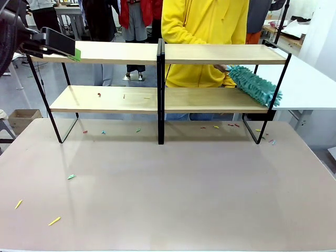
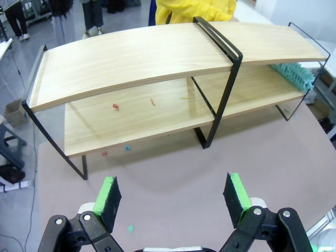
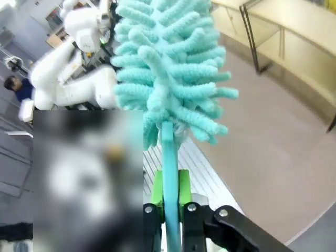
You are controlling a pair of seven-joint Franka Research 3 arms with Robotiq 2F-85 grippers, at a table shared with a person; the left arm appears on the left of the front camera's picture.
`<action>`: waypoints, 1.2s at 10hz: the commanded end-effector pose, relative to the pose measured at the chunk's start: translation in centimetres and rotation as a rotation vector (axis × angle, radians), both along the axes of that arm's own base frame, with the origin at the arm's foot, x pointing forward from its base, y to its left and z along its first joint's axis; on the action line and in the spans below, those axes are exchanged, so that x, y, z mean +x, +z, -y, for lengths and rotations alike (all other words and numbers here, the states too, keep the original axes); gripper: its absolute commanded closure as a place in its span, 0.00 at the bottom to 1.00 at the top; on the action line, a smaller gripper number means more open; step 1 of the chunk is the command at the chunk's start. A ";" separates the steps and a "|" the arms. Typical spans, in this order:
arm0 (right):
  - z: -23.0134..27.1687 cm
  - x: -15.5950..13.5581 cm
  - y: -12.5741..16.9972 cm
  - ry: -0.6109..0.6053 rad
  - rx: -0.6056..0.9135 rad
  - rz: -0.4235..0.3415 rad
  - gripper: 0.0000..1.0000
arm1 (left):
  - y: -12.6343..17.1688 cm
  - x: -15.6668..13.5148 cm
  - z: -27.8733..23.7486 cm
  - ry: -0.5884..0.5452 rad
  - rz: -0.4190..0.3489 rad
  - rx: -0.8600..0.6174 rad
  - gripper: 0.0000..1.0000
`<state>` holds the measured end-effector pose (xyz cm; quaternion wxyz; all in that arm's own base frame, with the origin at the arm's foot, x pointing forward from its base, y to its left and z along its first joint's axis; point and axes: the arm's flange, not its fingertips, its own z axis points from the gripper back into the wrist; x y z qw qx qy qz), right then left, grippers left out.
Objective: Clean the shelves.
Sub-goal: Clean another randomly selected level of the Shelf with the Duster.
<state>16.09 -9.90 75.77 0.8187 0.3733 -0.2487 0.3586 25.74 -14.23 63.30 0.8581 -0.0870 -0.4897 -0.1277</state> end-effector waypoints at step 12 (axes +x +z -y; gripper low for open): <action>-20.7 5.7 -9.0 0.351 -0.613 -0.412 0.88 | 0.1 0.0 -0.1 0.005 0.002 0.000 0.00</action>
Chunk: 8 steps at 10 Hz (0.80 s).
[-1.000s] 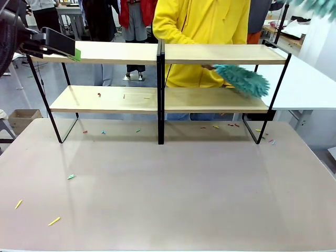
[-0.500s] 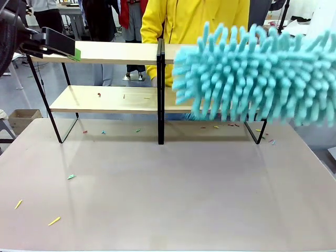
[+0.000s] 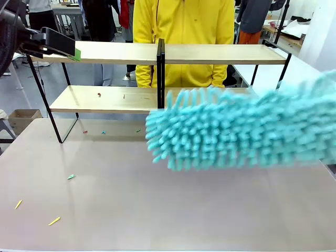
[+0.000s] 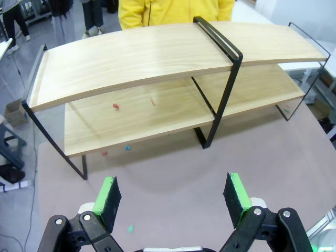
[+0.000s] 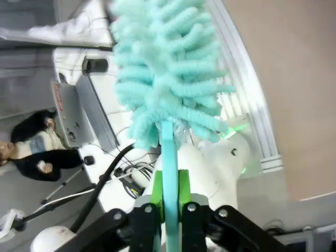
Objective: Clean the shelves.
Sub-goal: Clean another randomly selected level of the Shelf with the Duster.
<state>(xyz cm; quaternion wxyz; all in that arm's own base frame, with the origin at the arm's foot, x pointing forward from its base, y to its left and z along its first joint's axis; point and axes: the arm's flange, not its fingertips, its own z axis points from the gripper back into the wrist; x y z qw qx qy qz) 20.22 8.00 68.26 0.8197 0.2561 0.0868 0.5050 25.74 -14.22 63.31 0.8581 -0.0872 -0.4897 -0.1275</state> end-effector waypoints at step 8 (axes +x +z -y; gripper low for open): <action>-18.1 6.3 -12.3 -0.328 -0.264 0.227 0.88 | 0.1 0.0 -0.1 0.005 0.002 0.001 0.00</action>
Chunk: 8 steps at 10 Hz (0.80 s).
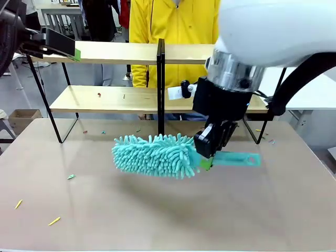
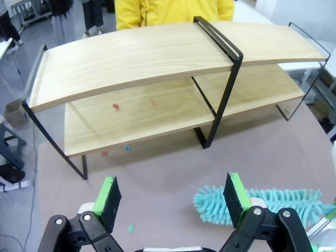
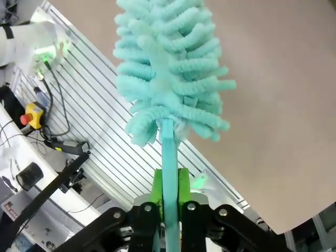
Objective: Clean the shelves.
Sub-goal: Clean another randomly selected level of the Shelf with the Duster.
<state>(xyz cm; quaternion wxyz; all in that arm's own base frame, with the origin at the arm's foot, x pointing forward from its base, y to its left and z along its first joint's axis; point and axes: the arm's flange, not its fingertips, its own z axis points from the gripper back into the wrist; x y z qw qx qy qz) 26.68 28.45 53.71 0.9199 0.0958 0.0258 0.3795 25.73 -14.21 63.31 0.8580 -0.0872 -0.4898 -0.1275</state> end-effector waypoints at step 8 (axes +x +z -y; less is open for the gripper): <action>-7.3 7.4 -5.6 -0.356 -0.106 0.211 0.88 | 0.1 0.1 -0.1 0.005 0.002 0.001 0.00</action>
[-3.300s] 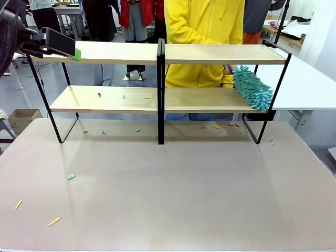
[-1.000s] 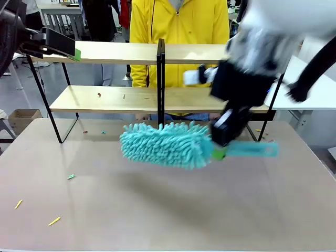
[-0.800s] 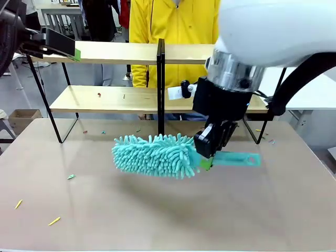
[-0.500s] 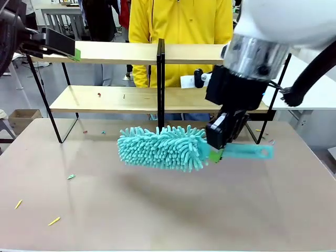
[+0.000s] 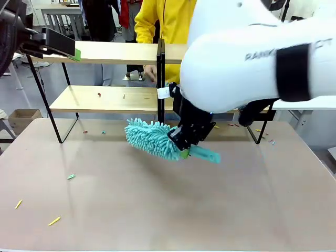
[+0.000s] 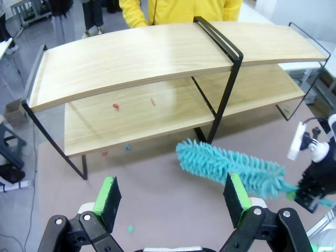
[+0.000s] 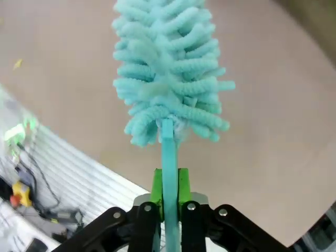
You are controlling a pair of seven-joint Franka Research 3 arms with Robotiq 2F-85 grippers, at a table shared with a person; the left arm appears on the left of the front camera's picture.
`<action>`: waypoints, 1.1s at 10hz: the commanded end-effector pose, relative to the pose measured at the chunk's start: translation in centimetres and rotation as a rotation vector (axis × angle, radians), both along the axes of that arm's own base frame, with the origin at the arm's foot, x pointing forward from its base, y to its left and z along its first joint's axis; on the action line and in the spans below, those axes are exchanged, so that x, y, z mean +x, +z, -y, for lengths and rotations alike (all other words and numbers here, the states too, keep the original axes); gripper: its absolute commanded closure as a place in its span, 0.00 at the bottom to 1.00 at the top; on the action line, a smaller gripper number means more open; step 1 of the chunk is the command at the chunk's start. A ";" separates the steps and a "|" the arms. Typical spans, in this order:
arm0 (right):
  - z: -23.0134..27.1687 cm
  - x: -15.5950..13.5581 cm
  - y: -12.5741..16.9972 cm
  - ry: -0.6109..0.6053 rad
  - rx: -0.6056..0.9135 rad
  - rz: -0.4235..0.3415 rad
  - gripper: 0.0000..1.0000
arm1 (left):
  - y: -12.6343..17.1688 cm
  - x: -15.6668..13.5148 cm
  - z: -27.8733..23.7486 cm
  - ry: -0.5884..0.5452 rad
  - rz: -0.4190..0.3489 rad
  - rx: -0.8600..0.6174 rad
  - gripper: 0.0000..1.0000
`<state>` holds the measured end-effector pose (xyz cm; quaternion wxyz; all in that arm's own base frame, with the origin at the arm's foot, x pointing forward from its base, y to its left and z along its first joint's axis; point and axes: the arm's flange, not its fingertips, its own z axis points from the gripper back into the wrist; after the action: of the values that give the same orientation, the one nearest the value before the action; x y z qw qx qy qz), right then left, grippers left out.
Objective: Clean the shelves.
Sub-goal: Clean another randomly selected level of the Shelf with the Duster.
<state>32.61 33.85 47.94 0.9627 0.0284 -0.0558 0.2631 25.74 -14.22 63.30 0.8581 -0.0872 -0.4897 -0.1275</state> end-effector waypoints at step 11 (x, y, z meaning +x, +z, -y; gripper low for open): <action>-10.7 10.4 -8.5 -0.377 0.051 0.147 0.88 | 0.1 0.0 -0.1 0.005 0.002 0.001 0.00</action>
<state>42.40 43.20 39.64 0.9871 0.0309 -0.1294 0.0888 25.74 -14.22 63.30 0.8581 -0.0872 -0.4897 -0.1275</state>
